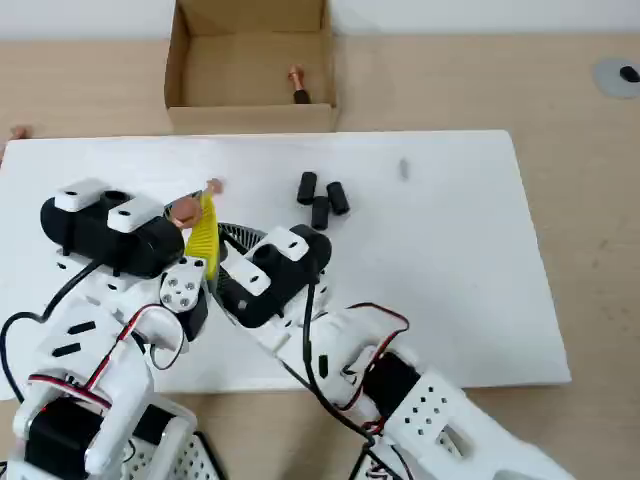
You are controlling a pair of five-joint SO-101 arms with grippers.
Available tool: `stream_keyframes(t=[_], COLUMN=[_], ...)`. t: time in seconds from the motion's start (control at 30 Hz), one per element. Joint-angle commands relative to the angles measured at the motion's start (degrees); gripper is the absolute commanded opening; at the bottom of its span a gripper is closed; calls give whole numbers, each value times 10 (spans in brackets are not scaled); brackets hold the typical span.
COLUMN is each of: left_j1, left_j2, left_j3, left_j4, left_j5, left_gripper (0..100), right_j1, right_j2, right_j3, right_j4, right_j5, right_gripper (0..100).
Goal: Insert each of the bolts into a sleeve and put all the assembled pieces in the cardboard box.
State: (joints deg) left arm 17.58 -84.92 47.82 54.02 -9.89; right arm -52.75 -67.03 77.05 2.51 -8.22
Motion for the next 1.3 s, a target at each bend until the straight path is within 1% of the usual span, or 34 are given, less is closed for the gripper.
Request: stream_keyframes(t=[0.0,0.1,0.2,0.43,0.5,0.53,0.6,0.63,0.67,0.7,0.97,1.1,1.17,1.27], left_j1=[9,35,41,38,18,7,-29,-50,-64,-72,-79,-79,-92,-132], left_j2=[7,7,11,42,44,44,42,42,44,44,40,42,44,44], left_j3=[-18,-1,7,-13,-21,-18,-14,-16,-16,-17,-18,-46,-70,-114], left_j4=[4,4,-1,-2,-3,-8,-21,-22,-25,-25,-22,-20,-11,30], left_j5=[-4,-10,-24,-25,-21,-16,34,63,86,99,99,104,127,180], left_gripper=[5,5,5,12,53,100,195,228,241,240,240,239,239,239], right_j1=[1,1,1,1,1,1,1,1,1,1,1,3,7,47], right_j2=[-18,-18,-19,-19,-19,-19,-19,-19,-19,-19,-19,-15,-13,3], right_j3=[-6,-7,-7,-5,-5,-5,-5,-5,-5,-5,-4,-4,-3,-12], right_j4=[-25,-24,-24,-23,-22,-21,-21,-21,-21,-21,-20,-20,-18,-12], right_j5=[1,1,1,1,1,1,1,1,1,1,0,0,0,0], right_gripper=[10,10,10,10,10,10,9,9,9,9,9,9,9,9])
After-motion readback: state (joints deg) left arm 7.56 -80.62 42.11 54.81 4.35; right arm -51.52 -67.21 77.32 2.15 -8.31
